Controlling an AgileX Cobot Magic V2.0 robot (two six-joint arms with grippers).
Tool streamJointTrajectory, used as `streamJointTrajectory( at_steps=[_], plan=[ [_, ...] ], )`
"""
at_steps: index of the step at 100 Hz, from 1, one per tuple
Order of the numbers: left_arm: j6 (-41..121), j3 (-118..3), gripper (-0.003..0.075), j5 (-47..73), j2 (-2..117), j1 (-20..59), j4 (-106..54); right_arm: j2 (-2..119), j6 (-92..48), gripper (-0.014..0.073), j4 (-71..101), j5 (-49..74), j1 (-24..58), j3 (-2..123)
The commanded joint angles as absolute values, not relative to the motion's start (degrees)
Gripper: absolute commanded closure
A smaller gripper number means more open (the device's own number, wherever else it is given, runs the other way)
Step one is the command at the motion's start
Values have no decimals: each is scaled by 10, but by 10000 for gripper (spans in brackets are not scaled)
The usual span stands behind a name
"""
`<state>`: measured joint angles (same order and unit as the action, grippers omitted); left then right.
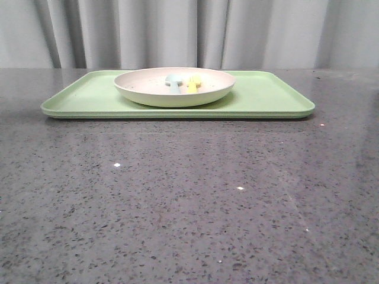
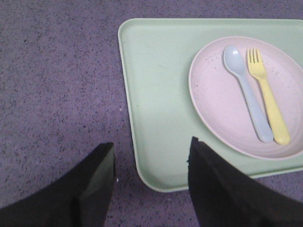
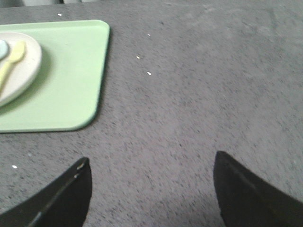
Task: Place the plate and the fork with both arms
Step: 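Open the left gripper and withdraw it from the plate, then lower the open right gripper over the yellow fork on the plate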
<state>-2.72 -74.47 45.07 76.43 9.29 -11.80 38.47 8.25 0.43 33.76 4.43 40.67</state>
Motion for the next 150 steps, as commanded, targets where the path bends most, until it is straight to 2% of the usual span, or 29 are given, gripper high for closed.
streamJointTrajectory(
  at_steps=[1,30,58,79,107,150],
  plan=[
    [-33,-704,365,390,705,91,-124,420,75,52,0,318,56,467],
    [-33,-538,365,342,574,91,-125,557,69,52,0,388,119,618],
    [-33,-451,365,340,471,91,-125,710,69,52,3,446,190,776],
    [-33,-437,365,340,422,91,-125,829,79,52,4,468,244,892],
    [-33,-437,365,340,420,91,-125,974,98,52,9,522,292,1029],
    [-33,-437,365,341,420,91,-126,1133,158,52,0,621,294,1200]
  ],
)
